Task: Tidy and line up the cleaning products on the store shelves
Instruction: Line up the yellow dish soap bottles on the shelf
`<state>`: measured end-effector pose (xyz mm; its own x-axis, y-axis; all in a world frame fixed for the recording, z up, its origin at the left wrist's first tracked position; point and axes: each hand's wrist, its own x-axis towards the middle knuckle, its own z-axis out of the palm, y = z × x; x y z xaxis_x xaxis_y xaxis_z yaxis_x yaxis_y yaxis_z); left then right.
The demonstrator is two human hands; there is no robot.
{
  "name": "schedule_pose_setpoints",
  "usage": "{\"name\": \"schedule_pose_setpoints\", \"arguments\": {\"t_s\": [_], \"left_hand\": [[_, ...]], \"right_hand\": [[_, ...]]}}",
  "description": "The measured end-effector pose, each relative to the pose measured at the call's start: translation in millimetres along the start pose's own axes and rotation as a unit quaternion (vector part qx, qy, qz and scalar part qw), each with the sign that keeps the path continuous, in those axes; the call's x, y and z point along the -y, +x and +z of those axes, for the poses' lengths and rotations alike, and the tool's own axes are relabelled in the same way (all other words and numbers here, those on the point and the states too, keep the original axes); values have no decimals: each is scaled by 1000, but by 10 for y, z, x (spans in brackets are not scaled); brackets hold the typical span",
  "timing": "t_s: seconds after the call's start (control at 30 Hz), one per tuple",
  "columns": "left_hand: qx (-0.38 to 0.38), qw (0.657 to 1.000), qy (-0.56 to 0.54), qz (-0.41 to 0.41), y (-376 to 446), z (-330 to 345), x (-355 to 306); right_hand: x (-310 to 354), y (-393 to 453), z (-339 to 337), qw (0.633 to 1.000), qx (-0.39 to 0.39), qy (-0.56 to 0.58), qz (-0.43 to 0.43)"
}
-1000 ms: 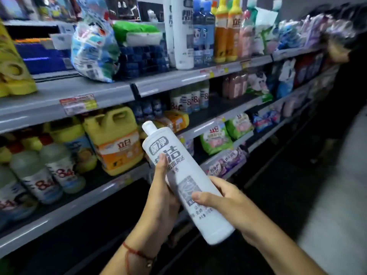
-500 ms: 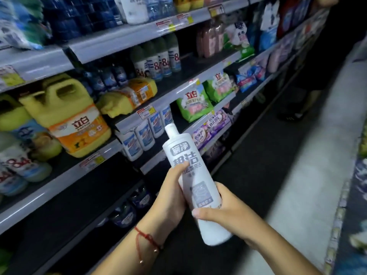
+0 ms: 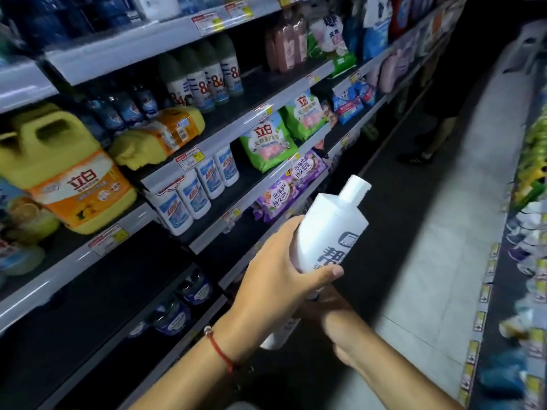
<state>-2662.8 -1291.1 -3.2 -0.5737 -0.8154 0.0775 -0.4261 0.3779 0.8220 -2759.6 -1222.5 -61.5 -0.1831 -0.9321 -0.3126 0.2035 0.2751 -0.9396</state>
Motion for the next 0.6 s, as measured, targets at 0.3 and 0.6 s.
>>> {"name": "schedule_pose_setpoints", "arguments": {"t_s": [0.3, 0.6], "left_hand": [[-88, 989, -122, 16, 459, -356, -58], [-149, 969, -190, 60, 1642, -1057, -326]], "right_hand": [[741, 493, -131, 980, 28, -126, -150], [2002, 1497, -168, 913, -60, -324, -241]]}}
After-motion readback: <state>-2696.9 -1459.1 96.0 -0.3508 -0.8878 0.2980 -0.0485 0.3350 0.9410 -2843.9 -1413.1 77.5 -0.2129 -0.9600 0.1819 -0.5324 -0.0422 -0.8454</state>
